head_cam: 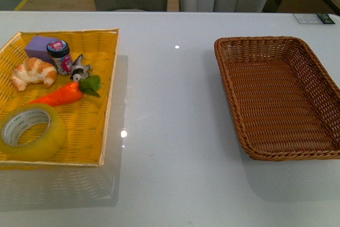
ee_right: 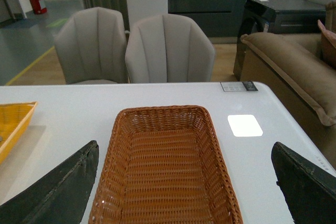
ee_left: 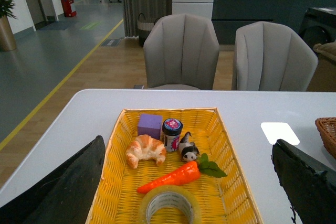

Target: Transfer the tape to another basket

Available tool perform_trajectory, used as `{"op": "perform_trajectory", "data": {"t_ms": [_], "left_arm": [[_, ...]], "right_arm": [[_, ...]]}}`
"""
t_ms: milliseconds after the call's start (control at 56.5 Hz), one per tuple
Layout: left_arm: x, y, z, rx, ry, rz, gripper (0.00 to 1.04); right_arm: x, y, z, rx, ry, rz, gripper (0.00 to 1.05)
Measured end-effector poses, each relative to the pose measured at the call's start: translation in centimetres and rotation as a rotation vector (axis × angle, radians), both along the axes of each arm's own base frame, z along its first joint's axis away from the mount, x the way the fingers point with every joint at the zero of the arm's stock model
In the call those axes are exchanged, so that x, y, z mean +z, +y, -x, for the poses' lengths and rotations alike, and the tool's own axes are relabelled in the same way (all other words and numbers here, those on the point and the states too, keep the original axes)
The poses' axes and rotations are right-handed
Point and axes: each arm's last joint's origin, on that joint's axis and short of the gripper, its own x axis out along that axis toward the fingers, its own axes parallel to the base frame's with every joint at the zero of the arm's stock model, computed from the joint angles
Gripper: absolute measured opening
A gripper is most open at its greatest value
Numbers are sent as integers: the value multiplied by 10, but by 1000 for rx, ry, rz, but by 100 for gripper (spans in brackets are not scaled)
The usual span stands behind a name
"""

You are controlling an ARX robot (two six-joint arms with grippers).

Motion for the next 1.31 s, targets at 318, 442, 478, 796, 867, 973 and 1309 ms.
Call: {"op": "perform_trajectory", "data": {"t_ms": [318, 442, 478, 796, 867, 973, 1309], "left_arm": [[0, 0, 0, 0, 0, 0, 96], [0, 0, 0, 0, 0, 0, 96], [0, 0, 0, 0, 0, 0, 96], [1, 0, -2, -6, 275, 16, 96], [3, 2, -12, -2, 451, 19, 96], [4, 5, -36, 11, 499, -20, 96], [-40, 27, -151, 78, 646, -38, 96]], "right_arm": [[0, 0, 0, 0, 0, 0, 96], [0, 0, 0, 0, 0, 0, 96], [0, 0, 0, 0, 0, 0, 96], [0, 0, 0, 0, 0, 0, 96], [0, 0, 0, 1, 0, 0, 96], [0, 0, 0, 0, 0, 0, 96], [0, 0, 0, 0, 0, 0, 96]]}}
